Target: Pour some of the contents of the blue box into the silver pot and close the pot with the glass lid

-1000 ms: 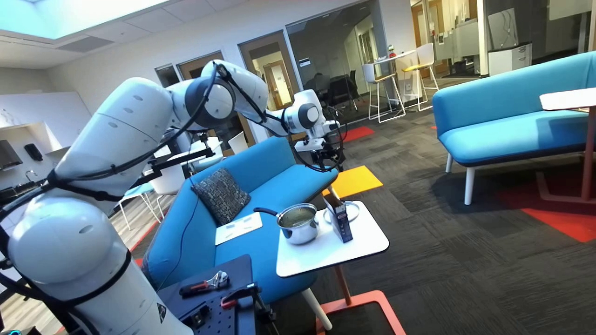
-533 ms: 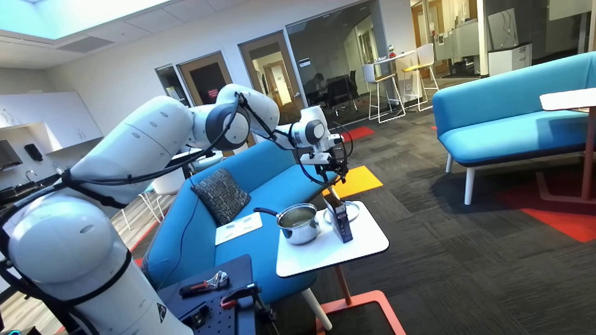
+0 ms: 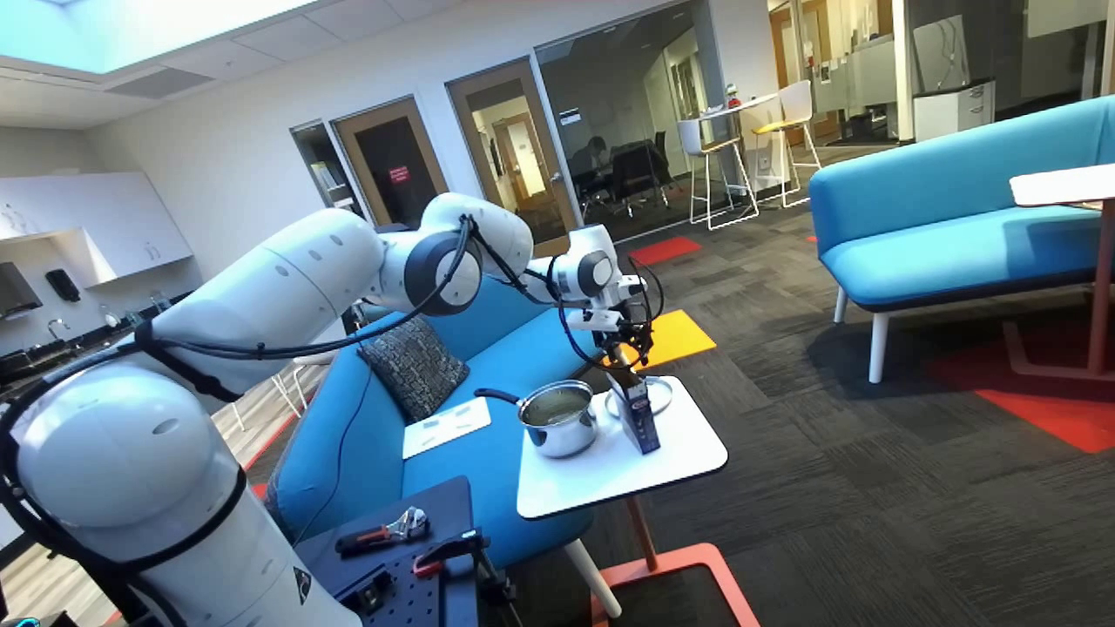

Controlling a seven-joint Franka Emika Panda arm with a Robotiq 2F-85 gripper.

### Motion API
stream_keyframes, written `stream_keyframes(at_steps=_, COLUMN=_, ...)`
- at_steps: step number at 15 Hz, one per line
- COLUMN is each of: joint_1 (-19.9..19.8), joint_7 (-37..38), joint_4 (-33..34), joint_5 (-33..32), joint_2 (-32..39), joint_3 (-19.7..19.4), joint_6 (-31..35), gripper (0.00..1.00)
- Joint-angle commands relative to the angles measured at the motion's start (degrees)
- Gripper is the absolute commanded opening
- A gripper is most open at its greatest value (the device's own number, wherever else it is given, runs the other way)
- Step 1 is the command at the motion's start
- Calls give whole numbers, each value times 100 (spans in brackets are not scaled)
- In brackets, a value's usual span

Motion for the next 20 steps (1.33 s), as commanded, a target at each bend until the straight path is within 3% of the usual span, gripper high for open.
stream_keyframes(at_steps=1, joint_1=56, joint_7=99, joint_4=447, joint_5=10, joint_2=313, joint_3=-41, joint_6=-100, gripper=100)
stream_keyframes(at_steps=16, joint_1=52, joint_7=79, joint_4=1114, joint_5=37, joint_2=850, joint_3=-27, joint_6=-452, gripper=100)
stream_keyframes(at_steps=17, joint_1=52, joint_7=81, joint_4=1136, joint_5=35, joint_2=862, joint_3=-29, joint_6=-462, gripper=75)
stream_keyframes(at_steps=18, joint_1=53, joint_7=77, joint_4=1162, joint_5=29, joint_2=873, joint_3=-33, joint_6=-473, gripper=74)
stream_keyframes(at_steps=20, joint_1=49, joint_7=78, joint_4=1213, joint_5=29, joint_2=896, joint_3=-33, joint_6=-492, gripper=59)
